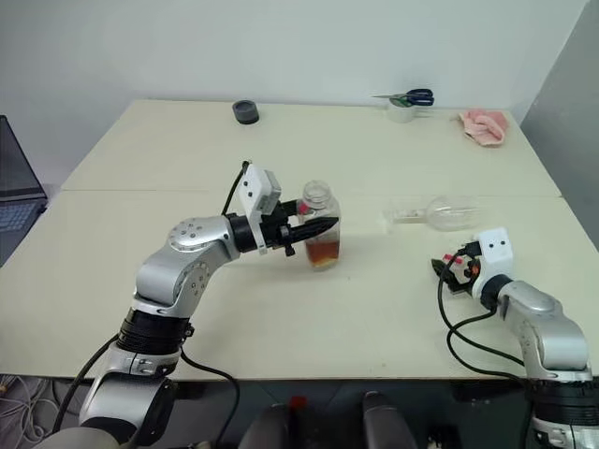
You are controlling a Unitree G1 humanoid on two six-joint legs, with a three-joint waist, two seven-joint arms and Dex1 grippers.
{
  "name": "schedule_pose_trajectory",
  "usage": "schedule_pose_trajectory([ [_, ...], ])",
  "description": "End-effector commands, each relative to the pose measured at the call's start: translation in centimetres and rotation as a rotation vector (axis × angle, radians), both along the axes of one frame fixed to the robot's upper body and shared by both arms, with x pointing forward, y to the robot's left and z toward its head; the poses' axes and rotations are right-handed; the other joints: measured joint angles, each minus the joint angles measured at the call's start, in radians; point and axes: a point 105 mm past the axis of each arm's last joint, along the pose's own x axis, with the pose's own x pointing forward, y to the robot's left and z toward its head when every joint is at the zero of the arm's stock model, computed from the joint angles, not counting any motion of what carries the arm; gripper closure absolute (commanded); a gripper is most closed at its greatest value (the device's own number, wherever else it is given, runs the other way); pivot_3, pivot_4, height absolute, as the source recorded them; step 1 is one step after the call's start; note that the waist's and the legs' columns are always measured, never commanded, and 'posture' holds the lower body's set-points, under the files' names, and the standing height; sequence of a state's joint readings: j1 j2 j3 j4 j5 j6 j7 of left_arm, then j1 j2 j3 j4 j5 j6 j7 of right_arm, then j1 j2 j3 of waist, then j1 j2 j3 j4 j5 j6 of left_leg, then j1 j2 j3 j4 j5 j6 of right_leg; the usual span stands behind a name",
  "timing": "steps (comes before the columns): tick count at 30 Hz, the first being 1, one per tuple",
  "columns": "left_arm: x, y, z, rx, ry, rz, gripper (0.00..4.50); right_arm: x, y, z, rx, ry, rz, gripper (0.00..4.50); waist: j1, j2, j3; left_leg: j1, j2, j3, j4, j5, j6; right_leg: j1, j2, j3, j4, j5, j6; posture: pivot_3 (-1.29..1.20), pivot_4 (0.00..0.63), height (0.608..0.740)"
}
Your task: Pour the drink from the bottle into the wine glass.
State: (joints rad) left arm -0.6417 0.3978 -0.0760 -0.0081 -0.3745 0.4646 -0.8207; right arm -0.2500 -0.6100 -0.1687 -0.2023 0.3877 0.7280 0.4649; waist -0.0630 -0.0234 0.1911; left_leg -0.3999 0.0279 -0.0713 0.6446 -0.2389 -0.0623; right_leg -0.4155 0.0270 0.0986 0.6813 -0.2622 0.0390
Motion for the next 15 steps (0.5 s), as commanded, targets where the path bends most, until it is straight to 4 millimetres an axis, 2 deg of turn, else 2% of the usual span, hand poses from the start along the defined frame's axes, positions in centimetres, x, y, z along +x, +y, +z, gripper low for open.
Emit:
schedule_pose_trajectory([
  [1,1.0,2.1,2.7,-0.065,-0.085,0.098,2.68,-1.3,4.8,4.8,-0.052,-0.132,0.297,0.0,0.0,0.0,0.0,0.0,0.0,0.0,0.0,0.0,0.0,0.0,0.0,0.0,0.0,0.0,0.0,0.0,0.15,0.74],
  [4,2.5,4.7,3.2,-0.061,-0.102,0.254,2.68,-3.3,9.7,7.9,-0.041,-0.192,0.582,0.0,-0.002,0.0,0.0,0.0,0.001,-0.001,0.0,0.0,0.0,0.001,0.0,-0.002,-0.001,0.0,0.0,0.0,0.15,0.74],
  [7,4.1,7.3,3.5,-0.051,-0.109,0.416,2.68,-3.8,12.1,9.2,-0.051,-0.219,0.696,0.0,0.003,0.0,0.0,0.0,0.001,-0.002,0.0,0.0,0.0,0.001,0.001,-0.002,-0.001,0.0,0.0,0.0,0.15,0.74],
  [10,5.8,12.2,4.1,-0.111,-0.104,0.682,2.68,-2.9,15.7,9.5,-0.022,-0.251,0.807,0.0,0.005,-0.001,0.0,0.0,0.001,-0.003,0.001,0.0,0.0,0.001,0.0,-0.003,-0.001,0.0,0.0,0.0,0.15,0.74],
  [15,5.8,16.7,4.2,-0.197,-0.083,0.877,2.68,-1.8,19.3,10.4,0.055,-0.302,0.869,0.0,0.006,-0.001,0.0,-0.002,0.001,-0.003,0.0,0.0,0.0,-0.001,0.0,-0.004,-0.001,0.002,-0.004,0.0,0.15,0.74],
])
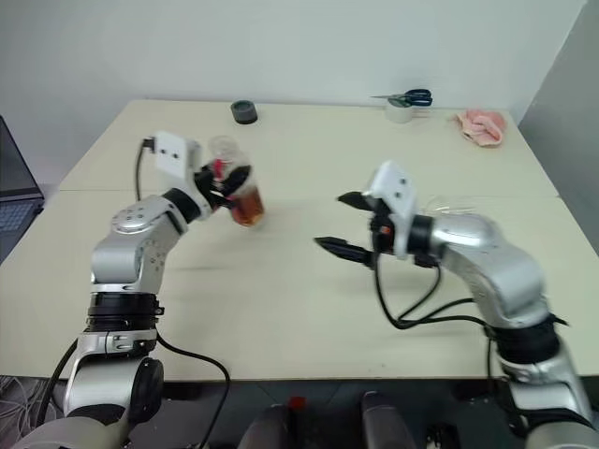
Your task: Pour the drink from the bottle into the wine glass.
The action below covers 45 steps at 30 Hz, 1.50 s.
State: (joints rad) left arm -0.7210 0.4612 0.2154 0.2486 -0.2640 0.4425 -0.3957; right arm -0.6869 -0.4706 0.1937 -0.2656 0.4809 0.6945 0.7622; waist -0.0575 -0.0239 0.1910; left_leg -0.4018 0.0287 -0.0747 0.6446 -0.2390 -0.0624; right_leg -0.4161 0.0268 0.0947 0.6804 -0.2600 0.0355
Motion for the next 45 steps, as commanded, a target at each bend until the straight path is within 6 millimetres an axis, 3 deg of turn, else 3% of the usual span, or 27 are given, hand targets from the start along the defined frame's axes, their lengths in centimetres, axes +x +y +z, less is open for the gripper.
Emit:
schedule_pose_trajectory([
  [1,-0.7,3.4,2.0,-0.039,-0.08,0.127,2.68,0.0,1.8,1.8,0.052,-0.071,0.046,0.0,0.001,0.0,0.0,-0.001,0.0,0.0,0.0,0.0,0.0,-0.001,-0.001,0.0,0.0,0.001,-0.001,0.0,0.15,0.74],
  [8,-2.1,6.1,0.6,-0.061,-0.059,0.222,2.68,-0.4,4.2,1.8,0.077,-0.062,0.113,0.0,0.007,0.0,0.0,-0.006,-0.002,-0.003,0.0,0.0,-0.001,-0.004,-0.006,-0.005,0.0,0.001,-0.002,0.0,0.15,0.74],
  [13,-2.6,6.4,-1.1,-0.069,-0.028,0.228,2.68,-0.6,4.8,1.9,0.086,-0.046,0.137,0.0,0.01,0.0,0.0,-0.006,-0.003,-0.004,0.001,0.0,-0.001,-0.004,-0.006,-0.007,0.001,0.001,-0.002,0.0,0.15,0.74],
  [19,-2.8,6.3,-1.5,-0.064,-0.016,0.234,2.68,-0.3,5.0,1.8,0.077,-0.047,0.132,0.0,0.008,0.0,0.0,-0.006,-0.002,-0.004,0.001,0.0,-0.001,-0.004,-0.006,-0.007,0.002,0.001,-0.002,0.0,0.15,0.74],
  [28,-3.1,6.5,-1.9,-0.041,0.003,0.244,0.03,-0.1,4.9,1.6,0.072,-0.036,0.12,0.0,0.006,0.0,0.0,-0.006,-0.002,-0.004,0.001,0.0,-0.001,-0.004,-0.006,-0.007,0.002,0.001,-0.002,0.0,0.15,0.74],
  [36,-4.6,7.2,-3.7,-0.028,0.059,0.261,0.03,0.0,4.6,1.6,0.064,-0.036,0.112,0.0,0.003,0.0,0.0,-0.005,-0.002,-0.004,0.001,0.0,-0.001,-0.004,-0.006,-0.007,0.002,0.001,-0.002,0.0,0.15,0.74],
  [41,-6.8,7.8,-5.5,-0.051,0.104,0.269,0.03,0.8,3.4,1.5,0.05,-0.04,0.068,0.0,0.002,0.0,0.0,-0.006,-0.002,-0.004,0.001,0.0,-0.001,-0.004,-0.006,-0.006,0.001,0.001,-0.002,0.0,0.15,0.74],
  [45,-9.3,7.2,-8.1,-0.033,0.16,0.212,0.03,1.7,1.7,1.2,0.037,-0.037,0.006,0.0,0.001,0.0,0.0,-0.005,-0.002,-0.003,0.0,0.0,-0.001,-0.004,-0.006,-0.006,0.001,0.001,-0.002,0.0,0.15,0.74],
])
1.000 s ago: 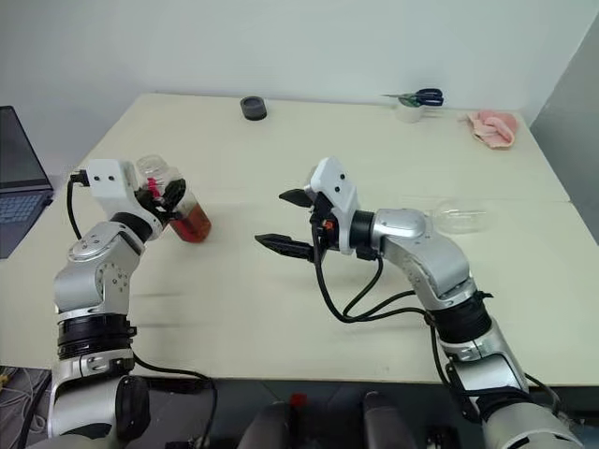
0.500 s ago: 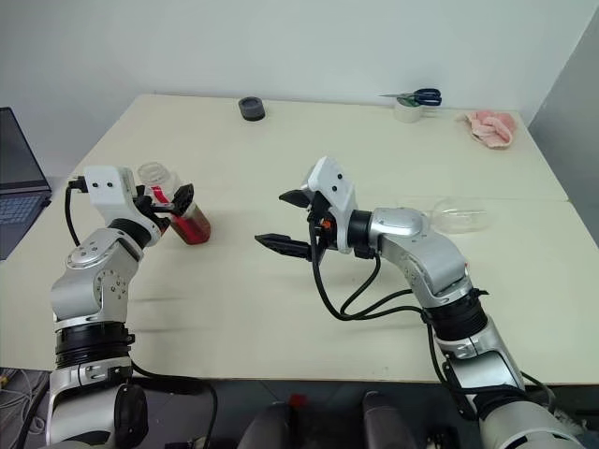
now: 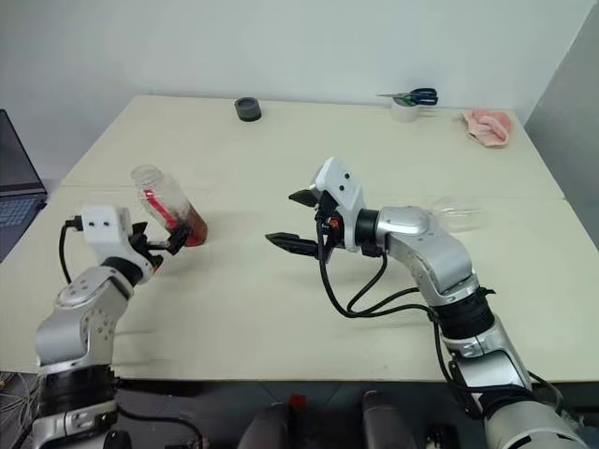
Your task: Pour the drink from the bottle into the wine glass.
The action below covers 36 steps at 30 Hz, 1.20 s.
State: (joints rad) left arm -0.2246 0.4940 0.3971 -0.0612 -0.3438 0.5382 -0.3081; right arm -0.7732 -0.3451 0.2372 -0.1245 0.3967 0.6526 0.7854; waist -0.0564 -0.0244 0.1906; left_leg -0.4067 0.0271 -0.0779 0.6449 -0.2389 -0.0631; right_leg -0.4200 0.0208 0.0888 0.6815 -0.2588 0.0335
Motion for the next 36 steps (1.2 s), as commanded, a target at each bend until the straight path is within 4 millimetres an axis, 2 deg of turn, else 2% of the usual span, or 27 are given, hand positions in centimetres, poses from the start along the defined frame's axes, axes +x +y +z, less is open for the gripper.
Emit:
schedule_pose_trajectory([
  [1,-1.8,-0.7,-0.1,-0.019,-0.028,-0.051,0.03,0.6,-1.5,1.0,0.018,-0.043,-0.046,0.0,0.0,0.0,0.0,0.0,0.0,0.001,0.0,0.0,0.0,0.0,0.0,0.001,0.0,0.0,0.0,0.0,0.15,0.74],
  [3,-2.6,-1.2,-0.7,-0.02,-0.027,-0.083,0.03,1.0,-2.2,0.8,0.012,-0.042,-0.077,0.0,0.0,0.0,0.0,0.001,0.0,0.001,0.0,0.0,0.0,0.0,0.0,0.001,0.0,0.0,0.0,0.0,0.15,0.74],
  [7,-4.6,-3.3,-1.6,-0.07,-0.006,-0.22,0.03,2.1,-5.3,0.3,0.024,-0.007,-0.21,0.0,0.003,0.0,0.0,0.001,0.0,0.001,0.0,0.0,0.0,0.001,0.001,0.001,0.0,0.0,0.0,0.0,0.15,0.74],
  [10,-5.6,-6.5,-0.5,-0.111,-0.013,-0.412,0.03,3.4,-8.7,-0.6,0.081,0.08,-0.39,0.0,0.007,-0.001,0.0,0.001,-0.001,0.001,0.0,0.0,0.0,0.001,0.001,0.001,-0.001,-0.001,0.001,0.0,0.15,0.74],
  [12,-5.8,-8.1,0.7,-0.127,-0.035,-0.5,0.03,3.8,-10.0,-1.1,0.115,0.124,-0.469,0.0,0.009,-0.001,0.0,0.001,0.0,0.001,0.001,0.0,0.0,0.001,0.001,0.001,-0.001,-0.002,0.002,0.0,0.15,0.74],
  [15,-5.4,-12.6,2.5,-0.017,-0.042,-0.724,0.03,4.0,-12.5,-0.6,0.364,0.269,-0.582,0.0,0.008,-0.001,0.0,0.002,0.0,0.002,0.0,0.0,0.0,0.001,0.003,0.003,0.0,-0.002,0.003,0.0,0.15,0.74],
  [18,-5.0,-14.8,3.4,0.059,-0.053,-0.836,0.03,3.7,-13.5,-0.6,0.542,0.38,-0.639,0.0,0.003,-0.001,0.0,0.003,0.0,0.003,0.0,0.0,0.0,0.002,0.004,0.005,0.0,-0.002,0.002,0.0,0.15,0.74],
  [20,-4.5,-15.8,4.1,0.127,-0.071,-0.902,0.03,3.6,-14.1,-1.9,0.647,0.48,-0.71,0.0,-0.005,0.0,0.0,0.005,0.0,0.005,-0.002,0.0,0.0,0.002,0.004,0.007,0.0,-0.001,0.002,0.0,0.15,0.74],
  [24,-3.9,-17.0,5.0,0.205,-0.109,-0.968,0.03,3.6,-15.5,-4.3,0.809,0.634,-0.845,0.0,-0.01,0.0,0.0,0.005,0.002,0.006,-0.002,0.0,0.0,0.001,0.006,0.008,0.0,-0.001,0.002,0.0,0.15,0.74],
  [29,-3.6,-17.4,5.0,0.218,-0.121,-0.991,0.03,4.1,-15.7,-6.8,0.916,0.774,-0.923,0.0,-0.013,0.001,0.0,0.005,0.002,0.007,-0.002,0.0,0.0,0.001,0.006,0.009,0.0,-0.002,0.004,0.0,0.15,0.74],
  [36,-3.3,-17.3,4.9,0.218,-0.13,-0.97,0.03,5.8,-15.7,-8.2,1.039,0.871,-0.962,0.0,-0.023,0.001,0.0,0.005,0.002,0.007,-0.002,0.0,0.001,0.001,0.006,0.009,0.0,-0.003,0.005,0.0,0.15,0.74],
])
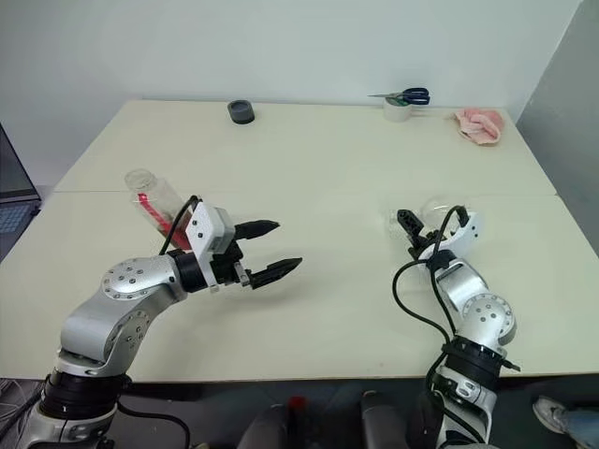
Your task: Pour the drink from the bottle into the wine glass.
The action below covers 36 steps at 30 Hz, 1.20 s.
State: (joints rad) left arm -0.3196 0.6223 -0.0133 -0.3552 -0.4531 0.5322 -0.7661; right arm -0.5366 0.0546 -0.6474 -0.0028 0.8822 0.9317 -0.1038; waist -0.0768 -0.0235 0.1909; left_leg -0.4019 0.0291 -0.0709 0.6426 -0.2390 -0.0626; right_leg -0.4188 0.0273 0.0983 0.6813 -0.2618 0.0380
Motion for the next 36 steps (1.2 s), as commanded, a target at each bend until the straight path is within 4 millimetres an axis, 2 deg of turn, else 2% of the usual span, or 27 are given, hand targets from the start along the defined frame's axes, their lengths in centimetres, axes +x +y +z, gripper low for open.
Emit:
schedule_pose_trajectory([
  [1,0.0,0.0,1.0,-0.01,-0.06,0.01,0.03,1.4,-0.9,0.8,0.118,-0.023,-0.095,0.0,-0.003,0.0,0.0,0.0,0.0,0.0,0.0,0.0,0.0,0.0,0.0,0.0,0.0,0.0,0.0,0.0,0.15,0.74],
  [4,0.0,0.5,1.0,-0.022,-0.059,0.034,0.03,2.1,-1.8,0.6,0.219,-0.02,-0.155,0.0,-0.004,0.0,0.0,0.0,0.0,0.0,0.0,0.0,0.0,0.0,0.0,0.0,0.0,0.0,0.0,0.0,0.15,0.74],
  [9,0.0,1.0,0.8,-0.017,-0.057,0.057,0.03,2.8,-1.7,0.6,0.328,-0.023,-0.158,0.0,-0.005,0.0,0.0,0.0,0.0,0.0,0.0,0.0,0.0,0.0,0.0,0.0,0.0,0.0,0.0,0.0,0.15,0.74],
  [16,0.1,1.4,0.9,-0.014,-0.063,0.078,0.03,3.6,-0.6,1.1,0.387,-0.035,-0.137,0.0,-0.007,0.0,0.0,0.0,0.0,0.0,0.0,0.0,0.0,0.0,0.0,0.0,0.0,0.0,0.0,0.0,0.15,0.74],
  [27,0.3,1.6,1.0,-0.008,-0.072,0.093,0.03,5.1,-0.8,1.2,0.45,-0.053,-0.172,0.0,-0.007,0.0,0.0,0.0,0.0,0.0,0.0,0.0,0.0,0.0,0.0,0.0,0.0,0.0,0.0,0.0,0.15,0.74],
  [30,0.2,1.6,1.0,-0.008,-0.074,0.093,0.0,5.4,-1.0,1.2,0.455,-0.055,-0.184,0.62,-0.007,0.0,0.0,0.0,0.0,0.0,0.0,0.0,0.0,0.0,0.0,0.0,0.0,0.0,0.0,0.0,0.15,0.74],
  [36,0.3,1.7,1.1,-0.004,-0.077,0.103,0.0,5.7,-0.7,0.2,0.453,-0.015,-0.187,2.8,-0.007,0.0,0.0,0.0,0.0,0.0,-0.001,0.0,0.0,0.0,0.0,0.0,0.0,0.0,0.0,0.0,0.15,0.74],
])
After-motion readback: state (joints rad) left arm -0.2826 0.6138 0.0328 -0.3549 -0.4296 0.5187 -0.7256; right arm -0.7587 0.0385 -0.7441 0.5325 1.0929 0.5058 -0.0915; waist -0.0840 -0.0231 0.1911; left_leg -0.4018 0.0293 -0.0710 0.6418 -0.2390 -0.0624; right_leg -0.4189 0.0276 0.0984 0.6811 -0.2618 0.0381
